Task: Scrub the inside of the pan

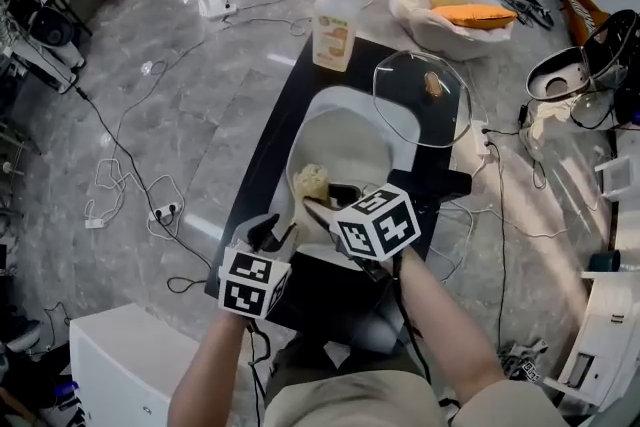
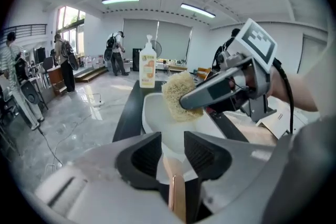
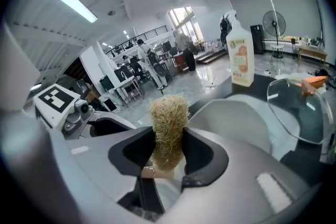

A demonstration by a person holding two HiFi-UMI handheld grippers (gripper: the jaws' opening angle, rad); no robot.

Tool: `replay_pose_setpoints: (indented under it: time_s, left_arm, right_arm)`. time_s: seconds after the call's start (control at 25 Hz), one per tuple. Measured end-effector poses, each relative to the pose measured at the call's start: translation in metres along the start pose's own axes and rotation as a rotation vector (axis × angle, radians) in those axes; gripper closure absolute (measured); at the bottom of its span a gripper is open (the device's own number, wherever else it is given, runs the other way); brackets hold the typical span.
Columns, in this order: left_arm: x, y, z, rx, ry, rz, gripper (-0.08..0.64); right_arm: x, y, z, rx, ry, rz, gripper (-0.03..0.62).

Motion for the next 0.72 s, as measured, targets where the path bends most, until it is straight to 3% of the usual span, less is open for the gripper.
replay_pose_setpoints:
  time_s: [0.28, 0.44, 0.6, 0.72]
  left_arm:
    - [-0.079, 0.005, -0.077, -0.097, -0.201, 0.043, 0.462]
    - [-0.115, -0.004, -0.122, -0.13, -0.269, 0.13, 0.485]
    - [-0.148, -0.015, -0.164, -0.156, -0.342, 0.19, 0.523]
    - [-0.17, -0.022, -0.201, -0.19, -0.444, 0.2, 0.537]
  right_arm:
    - [-0.061, 0.04, -0.088, 0.057, -0.189, -0.107, 0.426]
    - [-0.089, 0.057, -0.139, 0.069, -0.286, -0.117, 0.426]
    - [-0.111, 0.071, -0.184, 0.131, -0.343, -0.205, 0.426]
    - [-0.125, 0.092, -0.213, 0.103, -0.408, -0.229, 0.426]
Point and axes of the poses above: the fingertips, and each gripper's own axes: z forward along the fingers, y to its left, x out of its underside, the point moved 1 cm from there along -z, backward along the fingers, and after that the axes turned 1 degree about x, right-handed, at the moved point
